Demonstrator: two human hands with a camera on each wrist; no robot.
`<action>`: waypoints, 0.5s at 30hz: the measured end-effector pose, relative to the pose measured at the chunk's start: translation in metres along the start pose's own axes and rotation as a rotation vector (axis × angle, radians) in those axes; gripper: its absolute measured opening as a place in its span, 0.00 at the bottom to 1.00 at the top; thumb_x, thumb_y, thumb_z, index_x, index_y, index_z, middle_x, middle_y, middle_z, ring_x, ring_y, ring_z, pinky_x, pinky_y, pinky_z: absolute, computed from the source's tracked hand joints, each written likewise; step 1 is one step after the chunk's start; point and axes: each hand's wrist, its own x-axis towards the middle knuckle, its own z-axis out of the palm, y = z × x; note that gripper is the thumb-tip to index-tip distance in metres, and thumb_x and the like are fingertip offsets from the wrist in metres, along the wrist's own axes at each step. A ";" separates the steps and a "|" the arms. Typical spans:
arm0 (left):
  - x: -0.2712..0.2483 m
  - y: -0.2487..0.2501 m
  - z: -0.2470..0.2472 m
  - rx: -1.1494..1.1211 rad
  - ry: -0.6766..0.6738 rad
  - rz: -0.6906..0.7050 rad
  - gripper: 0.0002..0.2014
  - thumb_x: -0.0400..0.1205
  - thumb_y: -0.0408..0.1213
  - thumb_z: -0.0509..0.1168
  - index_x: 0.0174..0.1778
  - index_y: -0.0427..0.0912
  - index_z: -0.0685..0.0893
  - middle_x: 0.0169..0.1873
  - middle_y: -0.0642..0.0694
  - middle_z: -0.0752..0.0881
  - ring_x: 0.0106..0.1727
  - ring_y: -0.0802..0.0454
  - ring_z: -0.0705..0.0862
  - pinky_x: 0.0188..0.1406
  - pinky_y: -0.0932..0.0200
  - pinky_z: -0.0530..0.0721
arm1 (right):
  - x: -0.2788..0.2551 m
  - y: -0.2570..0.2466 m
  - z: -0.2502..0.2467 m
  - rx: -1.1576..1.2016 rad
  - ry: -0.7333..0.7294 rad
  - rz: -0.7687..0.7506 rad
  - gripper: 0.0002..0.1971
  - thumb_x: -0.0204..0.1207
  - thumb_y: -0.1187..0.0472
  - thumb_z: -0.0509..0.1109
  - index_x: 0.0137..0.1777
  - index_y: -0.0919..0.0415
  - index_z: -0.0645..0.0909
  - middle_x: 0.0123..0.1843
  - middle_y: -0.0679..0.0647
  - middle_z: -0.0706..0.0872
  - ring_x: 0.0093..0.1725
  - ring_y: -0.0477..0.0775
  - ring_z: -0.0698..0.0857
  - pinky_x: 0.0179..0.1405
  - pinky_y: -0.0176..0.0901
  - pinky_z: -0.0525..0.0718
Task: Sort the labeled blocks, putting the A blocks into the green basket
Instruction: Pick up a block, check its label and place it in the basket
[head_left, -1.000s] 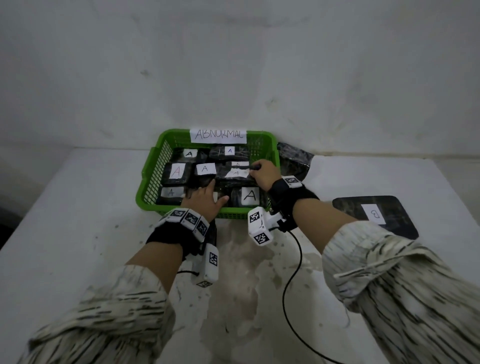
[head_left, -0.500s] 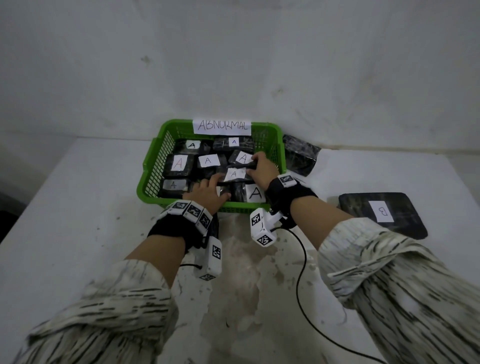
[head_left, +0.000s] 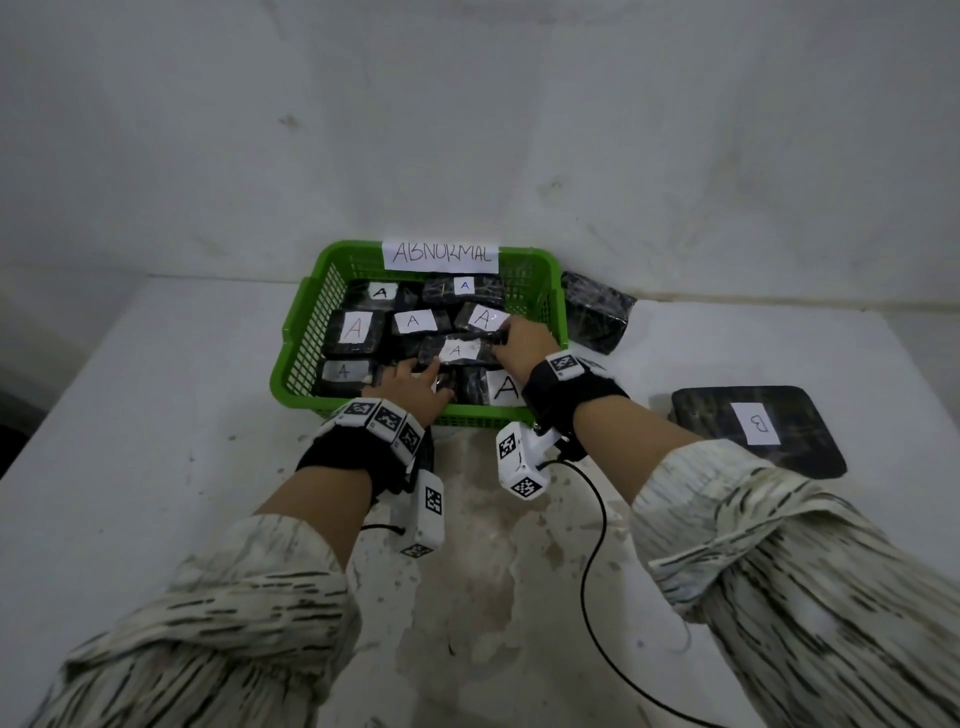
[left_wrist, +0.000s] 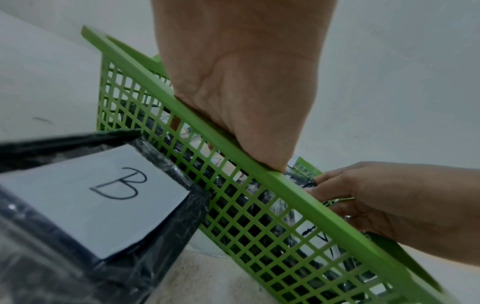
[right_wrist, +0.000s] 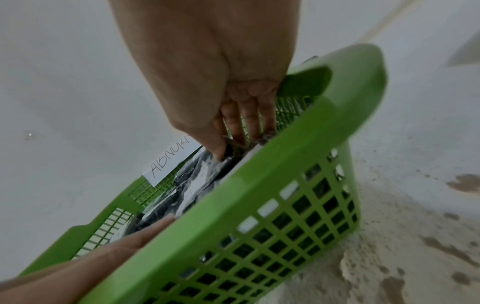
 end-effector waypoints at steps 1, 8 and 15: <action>0.000 0.000 0.000 -0.001 -0.002 0.000 0.30 0.84 0.58 0.46 0.82 0.58 0.48 0.82 0.47 0.52 0.81 0.41 0.54 0.75 0.37 0.62 | -0.001 -0.001 -0.001 -0.027 -0.022 -0.010 0.13 0.79 0.62 0.67 0.60 0.69 0.80 0.58 0.65 0.86 0.56 0.65 0.85 0.49 0.48 0.82; -0.002 0.000 -0.001 -0.014 0.009 -0.012 0.30 0.84 0.58 0.47 0.82 0.58 0.48 0.82 0.47 0.52 0.81 0.41 0.53 0.75 0.36 0.60 | 0.006 -0.002 -0.009 -0.068 -0.108 -0.009 0.05 0.79 0.65 0.65 0.44 0.66 0.79 0.44 0.62 0.81 0.40 0.60 0.79 0.30 0.40 0.74; -0.005 0.001 0.000 -0.021 0.044 -0.012 0.29 0.85 0.57 0.48 0.82 0.58 0.49 0.82 0.47 0.52 0.81 0.42 0.54 0.73 0.38 0.62 | 0.010 0.001 0.006 -0.159 -0.131 0.019 0.15 0.84 0.63 0.62 0.67 0.69 0.76 0.65 0.67 0.82 0.61 0.66 0.83 0.52 0.48 0.80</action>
